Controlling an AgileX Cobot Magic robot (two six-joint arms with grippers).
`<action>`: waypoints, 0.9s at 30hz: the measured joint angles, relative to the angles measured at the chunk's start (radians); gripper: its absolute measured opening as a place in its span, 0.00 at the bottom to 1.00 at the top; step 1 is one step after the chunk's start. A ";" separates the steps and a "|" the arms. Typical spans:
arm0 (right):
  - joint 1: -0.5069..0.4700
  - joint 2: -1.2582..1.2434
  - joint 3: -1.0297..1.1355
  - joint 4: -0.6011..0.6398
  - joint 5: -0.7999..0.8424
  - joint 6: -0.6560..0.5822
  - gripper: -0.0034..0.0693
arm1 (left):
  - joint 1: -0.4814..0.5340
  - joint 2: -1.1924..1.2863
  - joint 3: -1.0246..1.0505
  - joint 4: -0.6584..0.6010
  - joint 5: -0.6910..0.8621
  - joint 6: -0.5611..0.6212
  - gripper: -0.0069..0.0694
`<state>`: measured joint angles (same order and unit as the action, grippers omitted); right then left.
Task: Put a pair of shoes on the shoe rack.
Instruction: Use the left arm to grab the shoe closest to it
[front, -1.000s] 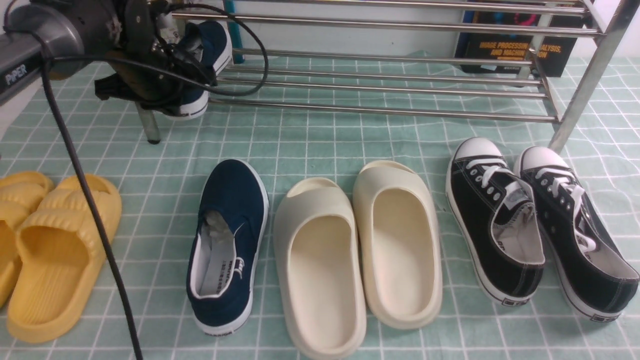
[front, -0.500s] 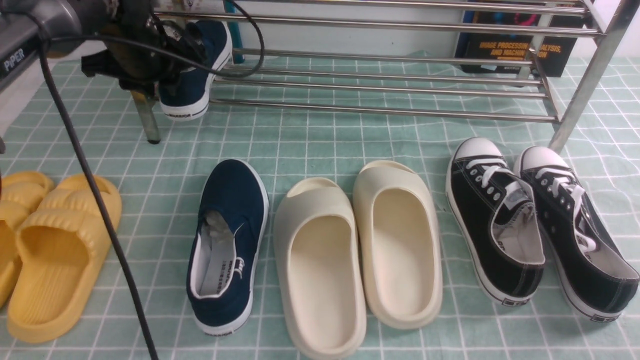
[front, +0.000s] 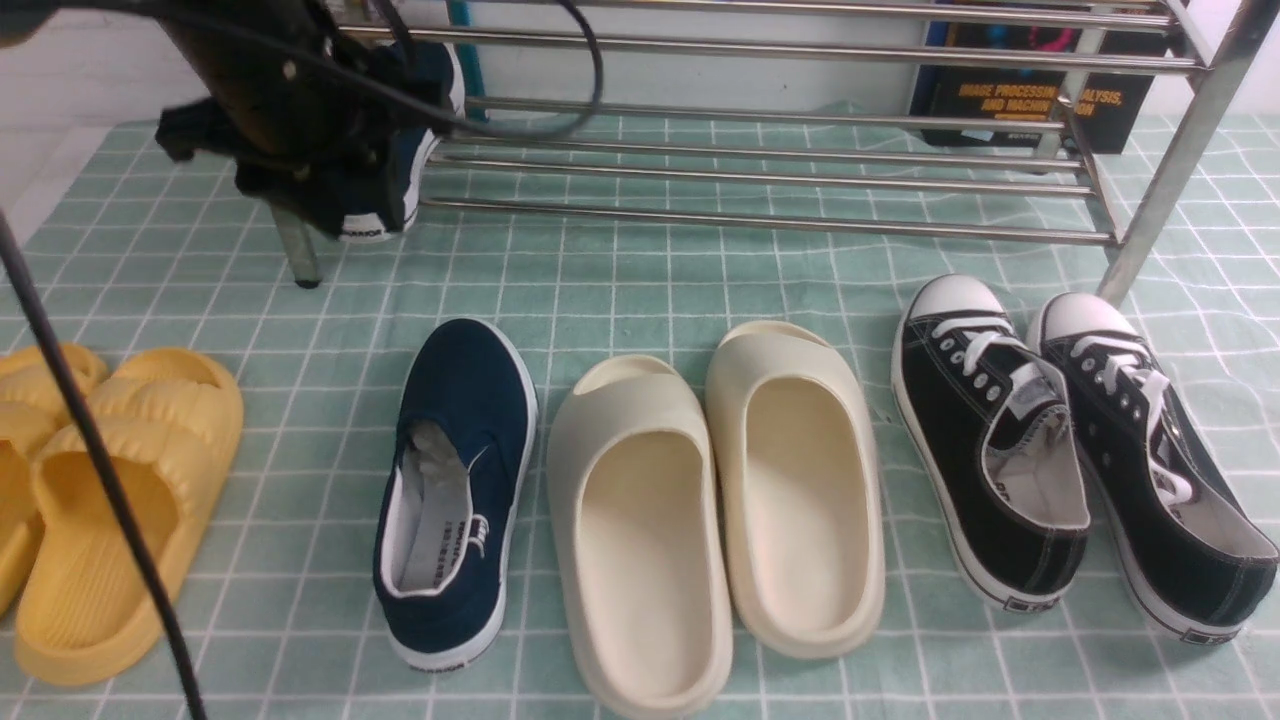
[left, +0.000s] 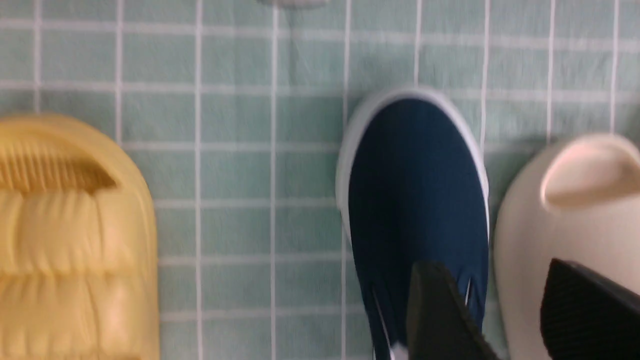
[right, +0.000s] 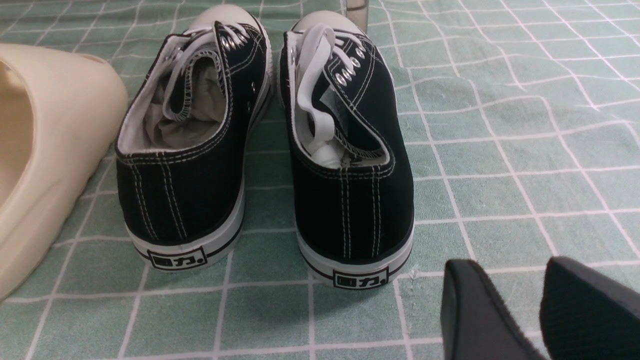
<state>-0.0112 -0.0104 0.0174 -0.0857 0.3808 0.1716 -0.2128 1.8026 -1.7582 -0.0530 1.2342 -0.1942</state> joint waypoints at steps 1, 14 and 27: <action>0.000 0.000 0.000 0.000 0.000 0.000 0.39 | -0.033 -0.039 0.103 0.021 -0.001 -0.015 0.48; 0.000 0.000 0.000 0.000 0.000 0.000 0.39 | -0.109 -0.194 0.678 0.088 -0.258 -0.244 0.43; 0.000 0.000 0.000 0.000 0.000 0.000 0.39 | -0.112 -0.078 0.706 0.019 -0.379 -0.250 0.43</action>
<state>-0.0112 -0.0104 0.0174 -0.0857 0.3808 0.1716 -0.3245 1.7245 -1.0520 -0.0341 0.8549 -0.4446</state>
